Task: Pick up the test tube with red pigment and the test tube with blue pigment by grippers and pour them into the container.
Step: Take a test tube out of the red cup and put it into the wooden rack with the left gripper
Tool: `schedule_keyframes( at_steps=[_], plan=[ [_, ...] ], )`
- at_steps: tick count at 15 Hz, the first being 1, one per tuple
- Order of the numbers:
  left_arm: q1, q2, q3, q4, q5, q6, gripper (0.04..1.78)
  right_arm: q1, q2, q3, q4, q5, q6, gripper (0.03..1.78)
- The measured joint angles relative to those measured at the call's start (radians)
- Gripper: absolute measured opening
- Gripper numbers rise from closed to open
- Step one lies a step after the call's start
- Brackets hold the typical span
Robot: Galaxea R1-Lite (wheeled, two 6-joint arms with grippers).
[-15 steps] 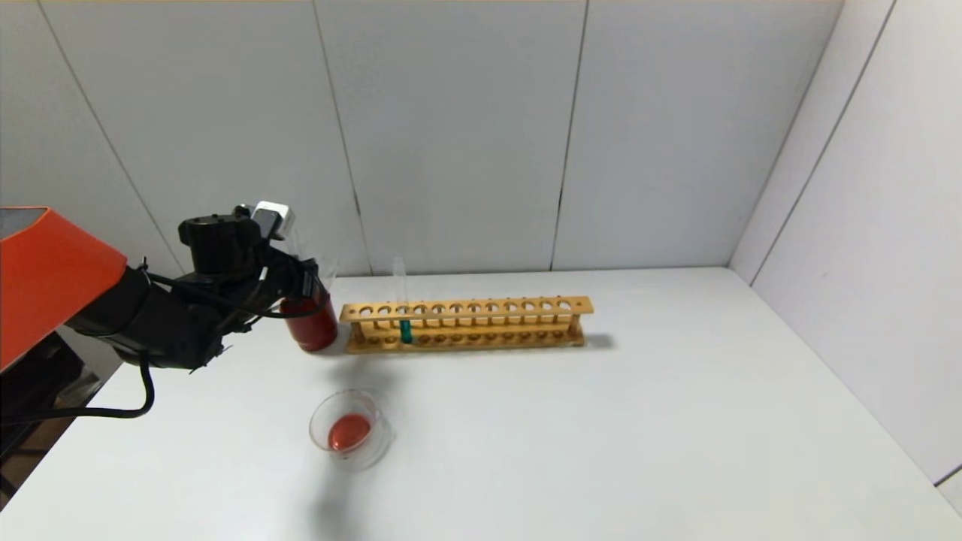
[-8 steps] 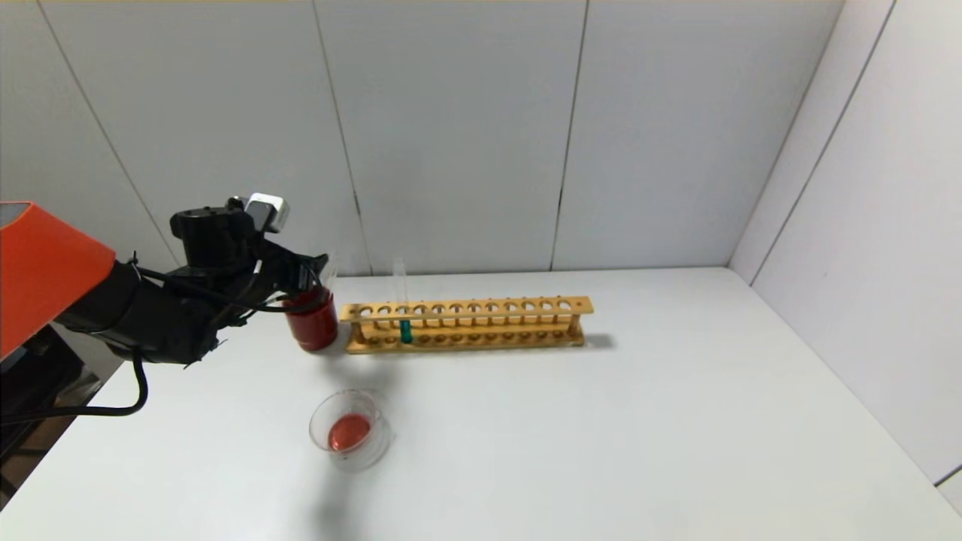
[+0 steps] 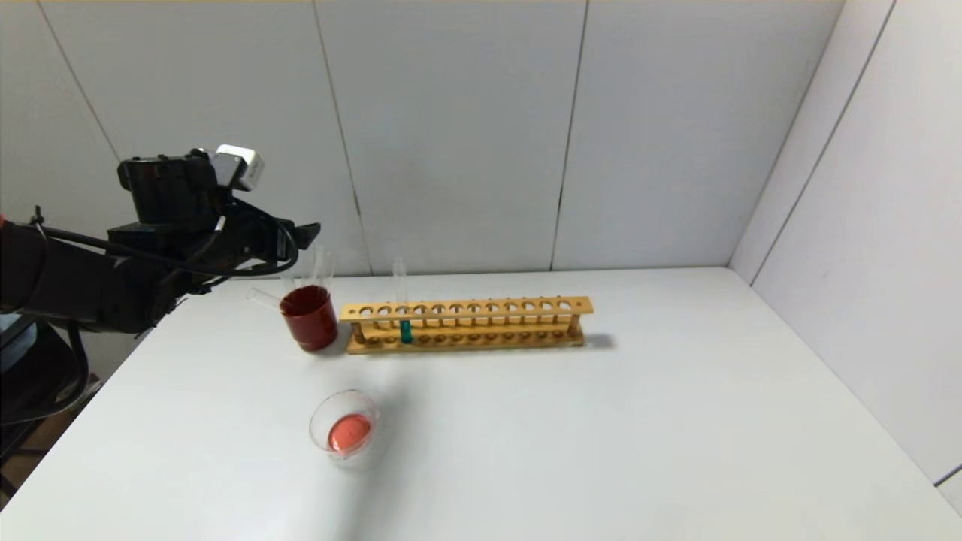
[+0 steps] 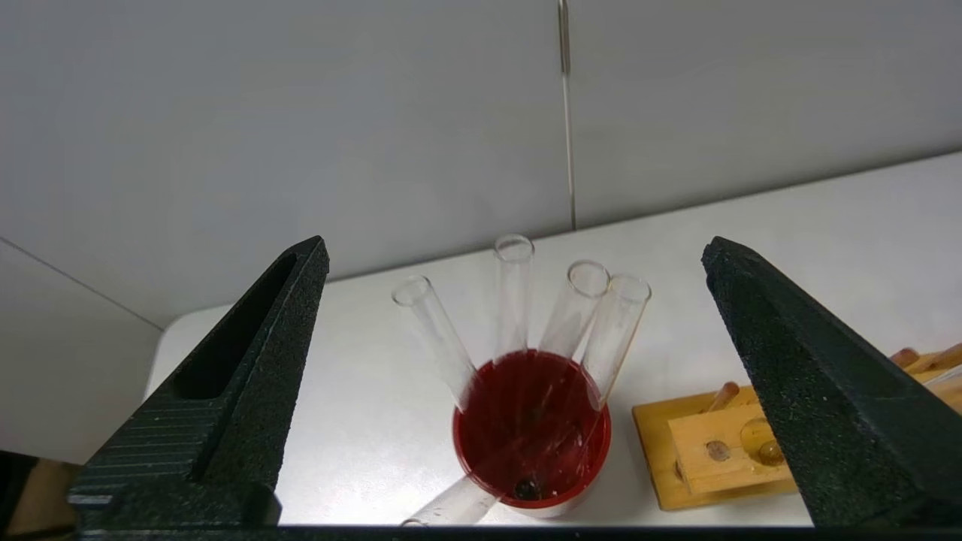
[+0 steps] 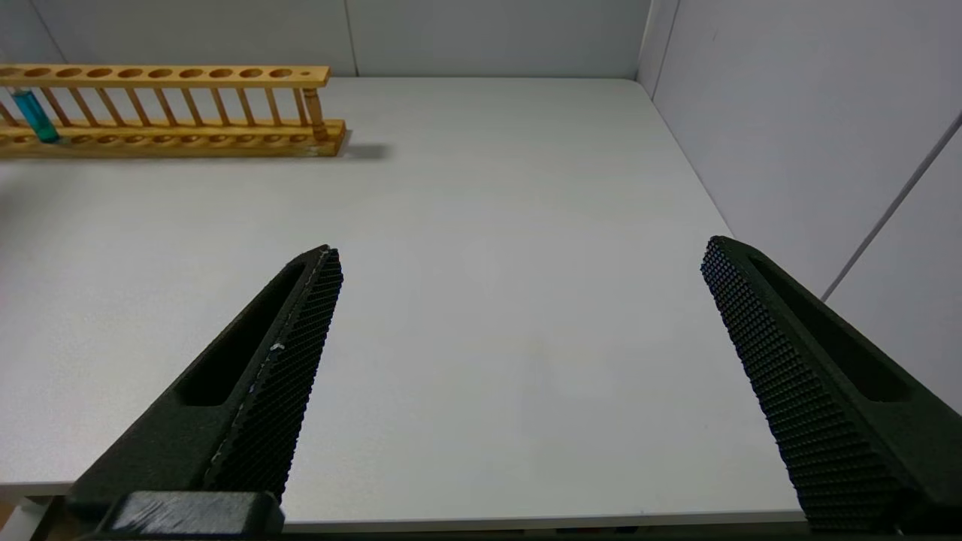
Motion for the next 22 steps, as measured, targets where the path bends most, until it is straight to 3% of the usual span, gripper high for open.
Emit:
schedule_keyframes(
  at_steps=[2, 4, 7, 9, 14, 22],
  plan=[
    [-0.003, -0.046, -0.009, 0.059, -0.001, 0.001, 1.75, 0.000, 0.000, 0.000, 0.000, 0.000, 0.000, 1.75],
    [-0.021, -0.110, -0.020, 0.202, -0.005, -0.009, 1.75, 0.000, 0.000, 0.000, 0.000, 0.000, 0.000, 1.75],
    [-0.120, -0.211, -0.024, 0.441, -0.011, -0.081, 1.75, 0.000, 0.000, 0.000, 0.000, 0.000, 0.000, 1.75],
    [-0.187, -0.247, -0.006, 0.504, -0.009, -0.126, 1.75, 0.000, 0.000, 0.000, 0.000, 0.000, 0.000, 1.75],
    [-0.281, -0.243, 0.046, 0.466, -0.002, -0.246, 1.75, 0.000, 0.000, 0.000, 0.000, 0.000, 0.001, 1.75],
    [-0.308, -0.074, 0.042, 0.277, 0.027, -0.294, 1.75, 0.000, 0.000, 0.000, 0.000, 0.000, 0.000, 1.75]
  ],
)
